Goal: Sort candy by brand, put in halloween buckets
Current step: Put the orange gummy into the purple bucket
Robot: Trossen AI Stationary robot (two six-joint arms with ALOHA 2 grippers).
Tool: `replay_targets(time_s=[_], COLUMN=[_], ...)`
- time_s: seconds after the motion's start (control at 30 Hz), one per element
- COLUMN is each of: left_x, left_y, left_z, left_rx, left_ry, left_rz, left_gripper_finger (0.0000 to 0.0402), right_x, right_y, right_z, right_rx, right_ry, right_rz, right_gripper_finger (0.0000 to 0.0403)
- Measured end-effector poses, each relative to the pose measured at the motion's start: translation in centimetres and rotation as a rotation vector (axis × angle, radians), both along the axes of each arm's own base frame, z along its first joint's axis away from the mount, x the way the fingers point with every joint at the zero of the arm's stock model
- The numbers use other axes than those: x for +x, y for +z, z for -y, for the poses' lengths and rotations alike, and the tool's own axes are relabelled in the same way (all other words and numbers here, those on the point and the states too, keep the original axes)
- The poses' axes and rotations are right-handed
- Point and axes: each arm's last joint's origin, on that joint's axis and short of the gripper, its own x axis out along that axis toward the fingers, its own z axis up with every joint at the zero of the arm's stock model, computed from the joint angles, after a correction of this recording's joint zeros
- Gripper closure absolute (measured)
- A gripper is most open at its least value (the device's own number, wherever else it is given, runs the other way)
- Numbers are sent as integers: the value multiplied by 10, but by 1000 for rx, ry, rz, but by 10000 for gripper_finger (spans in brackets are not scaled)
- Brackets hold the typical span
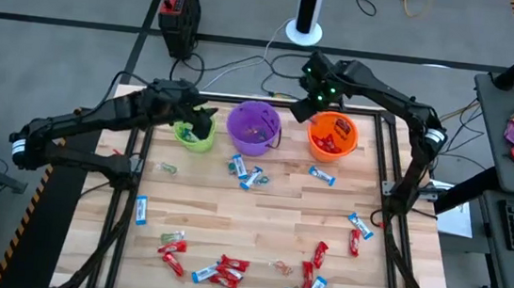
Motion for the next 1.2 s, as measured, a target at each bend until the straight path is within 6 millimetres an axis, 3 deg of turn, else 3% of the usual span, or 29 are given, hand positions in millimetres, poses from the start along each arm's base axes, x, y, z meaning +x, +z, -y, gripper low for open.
replay_targets(time_s=[0.17, 0.3, 0.43, 0.53, 0.83, 1.03, 1.2], left_x=[-5, -7, -6, -3, 0, -7, -19], left_y=[7, 14, 21, 20, 12, 14, 13], left_z=[-14, -27, -36, -41, -44, -39, -30], left_rx=[27, 54, 94, 90, -52, -147, -246], left_ry=[55, 82, 91, 95, 104, 103, 70], left_rz=[8, -7, -39, -75, -260, -401, -485], left_gripper_finger=[210, 210, 210, 210, 210, 210, 210], right_x=[-16, -20, -10, 9, 65, 83, 85], right_y=[15, 29, 44, 47, 17, -21, -25], right_z=[-12, -12, -5, 7, 39, 46, 47], right_rx=[31, -54, -252, -367, -365, -237, -226], right_ry=[-33, 13, 152, 302, 537, 550, 564], right_rz=[-25, 49, 188, 360, 769, 757, 761], right_gripper_finger=[391, 391, 391, 391, 391, 390, 390])
